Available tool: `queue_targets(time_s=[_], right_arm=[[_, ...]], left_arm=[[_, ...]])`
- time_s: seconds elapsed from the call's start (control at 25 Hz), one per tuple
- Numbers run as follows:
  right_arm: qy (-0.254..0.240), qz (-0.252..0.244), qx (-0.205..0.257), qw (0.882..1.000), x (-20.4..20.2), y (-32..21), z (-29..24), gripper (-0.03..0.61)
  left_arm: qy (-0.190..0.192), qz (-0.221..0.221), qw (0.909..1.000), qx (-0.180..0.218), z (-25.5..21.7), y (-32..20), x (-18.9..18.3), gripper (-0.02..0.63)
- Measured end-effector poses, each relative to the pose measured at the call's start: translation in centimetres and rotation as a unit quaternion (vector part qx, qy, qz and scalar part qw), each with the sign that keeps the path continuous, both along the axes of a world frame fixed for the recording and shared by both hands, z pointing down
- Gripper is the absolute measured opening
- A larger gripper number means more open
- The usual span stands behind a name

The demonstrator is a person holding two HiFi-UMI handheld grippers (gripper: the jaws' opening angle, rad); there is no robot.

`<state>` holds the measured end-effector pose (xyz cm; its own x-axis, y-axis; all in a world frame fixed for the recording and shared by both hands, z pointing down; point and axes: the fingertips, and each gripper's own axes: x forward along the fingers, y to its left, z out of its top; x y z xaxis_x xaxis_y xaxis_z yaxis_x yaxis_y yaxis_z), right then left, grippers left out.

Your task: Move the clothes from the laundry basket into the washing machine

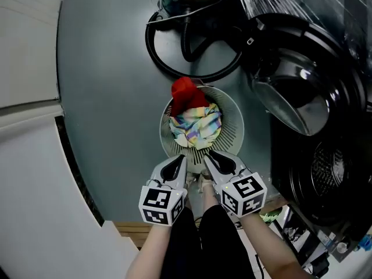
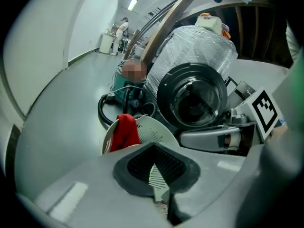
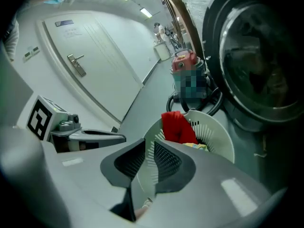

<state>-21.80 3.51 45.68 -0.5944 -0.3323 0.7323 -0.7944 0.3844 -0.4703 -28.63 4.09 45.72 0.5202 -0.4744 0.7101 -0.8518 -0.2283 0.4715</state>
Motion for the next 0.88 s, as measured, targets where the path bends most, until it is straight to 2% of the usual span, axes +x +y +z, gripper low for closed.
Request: queue_targets(time_s=[0.08, 0.28, 0.44, 0.56, 0.76, 0.88], right_arm=[[0.007, 0.002, -0.014, 1.0, -0.2, 0.3, 3.0, 0.104], [0.039, 0.019, -0.056, 0.997, -0.4, 0.2, 10.9, 0.213], [0.066, 0.041, -0.126, 0.989, -0.3, 0.3, 18.2, 0.324], [0.084, 0.047, -0.18, 0.979, -0.3, 0.5, 23.4, 0.337], [0.124, 0.044, -0.219, 0.967, 0.4, 0.1, 29.2, 0.322], [0.143, 0.023, -0.232, 0.962, 0.6, 0.4, 31.2, 0.289]], left_arm=[[-0.013, -0.017, 0.9998, -0.002, 2.3, 0.2, -0.6, 0.002], [-0.027, -0.049, 0.9984, 0.006, 6.6, 0.0, -1.3, 0.002], [-0.032, -0.073, 0.9967, 0.013, 8.2, 0.0, -2.1, 0.002], [-0.033, -0.084, 0.9956, 0.023, 8.9, 0.1, -3.0, 0.002], [-0.032, -0.083, 0.9949, 0.047, 9.3, 0.4, -3.6, 0.002], [-0.025, -0.092, 0.9946, 0.041, 9.4, 0.6, -4.0, 0.002]])
